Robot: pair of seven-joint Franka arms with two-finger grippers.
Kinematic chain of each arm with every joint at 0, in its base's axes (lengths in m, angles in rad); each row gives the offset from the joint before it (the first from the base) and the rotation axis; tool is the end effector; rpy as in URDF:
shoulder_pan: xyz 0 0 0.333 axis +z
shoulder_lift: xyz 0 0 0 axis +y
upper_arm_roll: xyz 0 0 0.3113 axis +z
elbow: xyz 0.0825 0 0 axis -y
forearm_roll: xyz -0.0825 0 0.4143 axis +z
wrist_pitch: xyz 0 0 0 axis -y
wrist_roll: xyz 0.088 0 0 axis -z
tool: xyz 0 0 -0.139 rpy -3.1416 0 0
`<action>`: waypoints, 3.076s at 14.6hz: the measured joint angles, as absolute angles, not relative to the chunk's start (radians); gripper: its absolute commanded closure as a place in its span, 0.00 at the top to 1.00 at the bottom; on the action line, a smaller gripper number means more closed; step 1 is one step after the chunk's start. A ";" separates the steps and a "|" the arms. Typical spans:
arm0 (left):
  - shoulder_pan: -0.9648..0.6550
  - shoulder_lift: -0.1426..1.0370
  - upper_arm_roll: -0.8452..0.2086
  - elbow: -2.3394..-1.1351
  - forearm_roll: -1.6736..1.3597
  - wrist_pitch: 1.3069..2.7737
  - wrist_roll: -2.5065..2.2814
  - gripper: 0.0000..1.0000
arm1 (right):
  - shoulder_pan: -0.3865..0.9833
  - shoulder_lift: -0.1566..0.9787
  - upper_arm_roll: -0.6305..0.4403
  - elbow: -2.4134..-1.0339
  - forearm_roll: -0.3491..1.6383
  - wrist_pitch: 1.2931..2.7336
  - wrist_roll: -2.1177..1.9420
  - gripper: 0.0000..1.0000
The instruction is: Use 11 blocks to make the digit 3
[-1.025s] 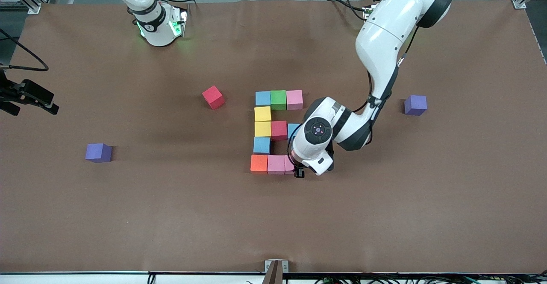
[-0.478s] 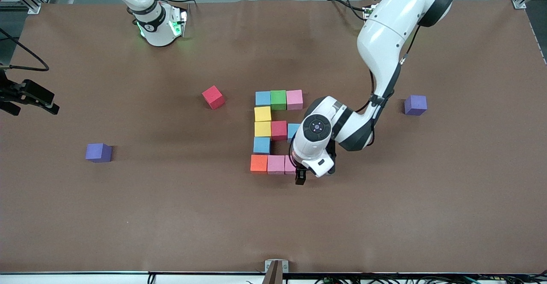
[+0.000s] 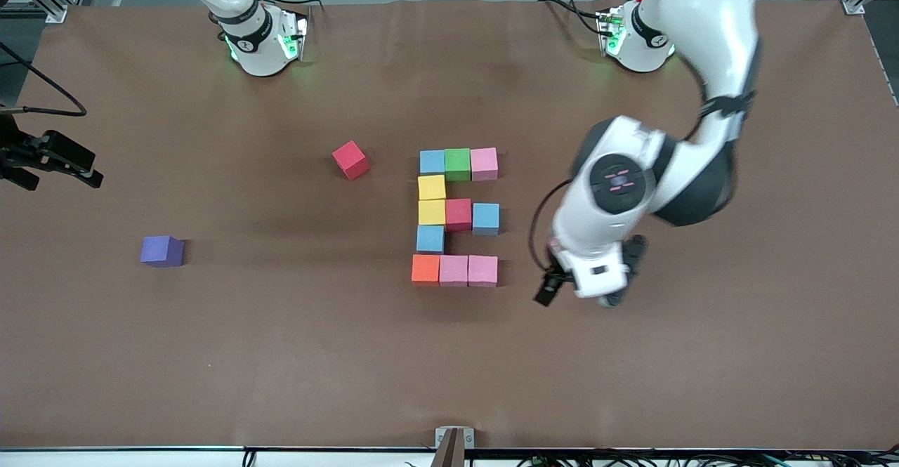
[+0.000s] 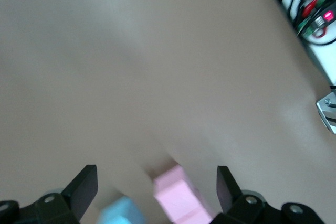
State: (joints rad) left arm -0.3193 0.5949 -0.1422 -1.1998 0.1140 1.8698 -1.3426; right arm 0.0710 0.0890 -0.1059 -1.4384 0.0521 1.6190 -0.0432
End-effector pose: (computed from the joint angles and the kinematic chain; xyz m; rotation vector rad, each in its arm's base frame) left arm 0.6988 -0.3070 0.4041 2.8016 1.3177 0.1158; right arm 0.6203 -0.0118 0.6062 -3.0991 -0.0140 -0.1453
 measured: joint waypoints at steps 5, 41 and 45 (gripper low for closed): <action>-0.103 0.454 -0.137 -1.207 0.114 1.723 -0.779 1.00 | 0.071 0.089 -0.108 -1.438 0.051 1.619 -0.043 1.00; -0.044 -0.105 -0.118 -1.673 0.035 1.562 -0.200 1.00 | 0.072 0.089 -0.108 -1.439 0.051 1.619 -0.043 1.00; -0.043 -0.105 -0.120 -1.673 0.034 1.550 -0.217 1.00 | 0.072 0.089 -0.108 -1.439 0.051 1.619 -0.043 1.00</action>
State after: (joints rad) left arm -0.0431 -0.1051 -0.1200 -1.6732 0.0338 1.5500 -0.2171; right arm 0.0715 0.0890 -0.1083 -1.4387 0.0512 1.6193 -0.0432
